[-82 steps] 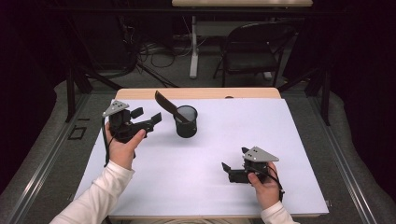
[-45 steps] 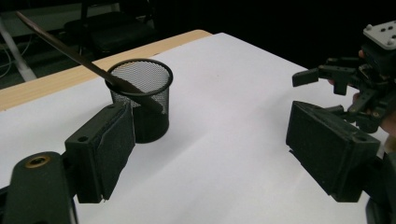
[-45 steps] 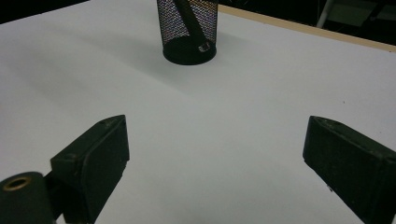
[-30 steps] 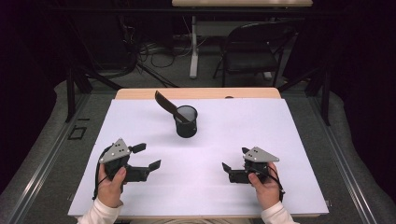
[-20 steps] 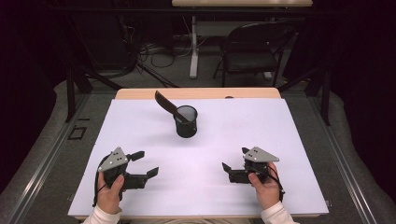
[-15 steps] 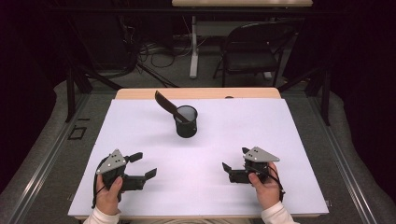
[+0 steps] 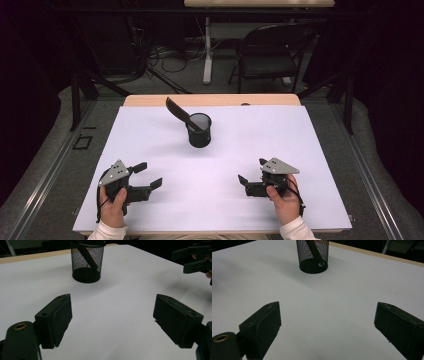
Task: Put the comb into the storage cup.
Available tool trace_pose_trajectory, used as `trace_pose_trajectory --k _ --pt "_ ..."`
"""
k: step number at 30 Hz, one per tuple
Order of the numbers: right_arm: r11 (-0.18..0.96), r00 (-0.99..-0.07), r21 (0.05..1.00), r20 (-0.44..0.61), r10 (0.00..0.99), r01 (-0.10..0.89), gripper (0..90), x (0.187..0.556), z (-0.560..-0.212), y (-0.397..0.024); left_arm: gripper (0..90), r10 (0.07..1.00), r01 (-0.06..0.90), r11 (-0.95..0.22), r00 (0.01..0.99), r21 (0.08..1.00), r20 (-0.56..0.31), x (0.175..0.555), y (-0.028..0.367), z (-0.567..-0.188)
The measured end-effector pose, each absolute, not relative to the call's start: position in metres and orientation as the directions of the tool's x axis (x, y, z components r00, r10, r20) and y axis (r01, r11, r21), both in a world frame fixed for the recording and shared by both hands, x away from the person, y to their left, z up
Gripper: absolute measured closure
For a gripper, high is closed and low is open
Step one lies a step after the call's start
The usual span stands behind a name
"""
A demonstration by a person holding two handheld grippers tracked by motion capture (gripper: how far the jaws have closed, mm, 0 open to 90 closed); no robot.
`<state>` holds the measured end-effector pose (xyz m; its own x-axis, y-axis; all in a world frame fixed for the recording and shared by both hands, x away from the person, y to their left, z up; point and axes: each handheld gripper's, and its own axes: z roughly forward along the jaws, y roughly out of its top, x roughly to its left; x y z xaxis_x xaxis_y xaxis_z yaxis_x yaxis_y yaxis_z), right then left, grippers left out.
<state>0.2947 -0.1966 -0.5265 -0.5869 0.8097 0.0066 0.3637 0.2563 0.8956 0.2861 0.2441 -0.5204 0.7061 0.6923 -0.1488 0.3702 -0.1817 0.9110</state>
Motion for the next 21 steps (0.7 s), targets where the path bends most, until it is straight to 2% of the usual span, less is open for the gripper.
trace_pose_trajectory --k 21 --pt "0.268 -0.584 0.893 -0.006 0.811 0.363 6.8 0.295 -0.53 -0.198 15.9 0.729 0.382 -0.175 0.67 0.907 -0.141 0.294 0.258 -0.532"
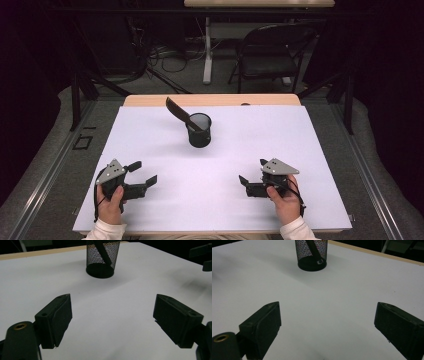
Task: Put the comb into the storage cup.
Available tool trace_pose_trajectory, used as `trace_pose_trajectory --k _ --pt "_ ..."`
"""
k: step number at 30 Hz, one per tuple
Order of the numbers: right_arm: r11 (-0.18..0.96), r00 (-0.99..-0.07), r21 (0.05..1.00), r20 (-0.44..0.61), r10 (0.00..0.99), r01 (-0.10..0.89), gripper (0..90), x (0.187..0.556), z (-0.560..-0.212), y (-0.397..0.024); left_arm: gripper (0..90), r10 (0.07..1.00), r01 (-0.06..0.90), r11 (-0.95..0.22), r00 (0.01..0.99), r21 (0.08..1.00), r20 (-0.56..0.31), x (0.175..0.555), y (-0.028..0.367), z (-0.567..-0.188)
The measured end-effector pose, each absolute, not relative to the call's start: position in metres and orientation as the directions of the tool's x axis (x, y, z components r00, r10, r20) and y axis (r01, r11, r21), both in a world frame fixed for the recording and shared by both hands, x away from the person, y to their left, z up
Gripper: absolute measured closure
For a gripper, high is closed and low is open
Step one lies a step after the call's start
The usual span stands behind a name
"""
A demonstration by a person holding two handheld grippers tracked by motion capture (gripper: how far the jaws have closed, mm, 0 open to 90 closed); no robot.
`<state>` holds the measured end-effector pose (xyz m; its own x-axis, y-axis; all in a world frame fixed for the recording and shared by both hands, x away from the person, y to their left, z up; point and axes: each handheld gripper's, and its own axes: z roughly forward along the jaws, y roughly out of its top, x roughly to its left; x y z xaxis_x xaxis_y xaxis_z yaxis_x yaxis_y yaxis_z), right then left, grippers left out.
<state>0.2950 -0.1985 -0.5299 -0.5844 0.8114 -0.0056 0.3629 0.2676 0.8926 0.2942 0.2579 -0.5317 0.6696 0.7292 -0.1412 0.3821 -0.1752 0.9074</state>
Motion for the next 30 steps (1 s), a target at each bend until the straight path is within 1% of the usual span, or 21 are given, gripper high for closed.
trace_pose_trajectory --k 30 --pt "0.271 -0.569 0.884 -0.008 0.823 0.38 6.8 0.2966 -0.5344 -0.204 15.9 0.738 0.391 -0.17 0.658 0.905 -0.146 0.298 0.26 -0.5341"
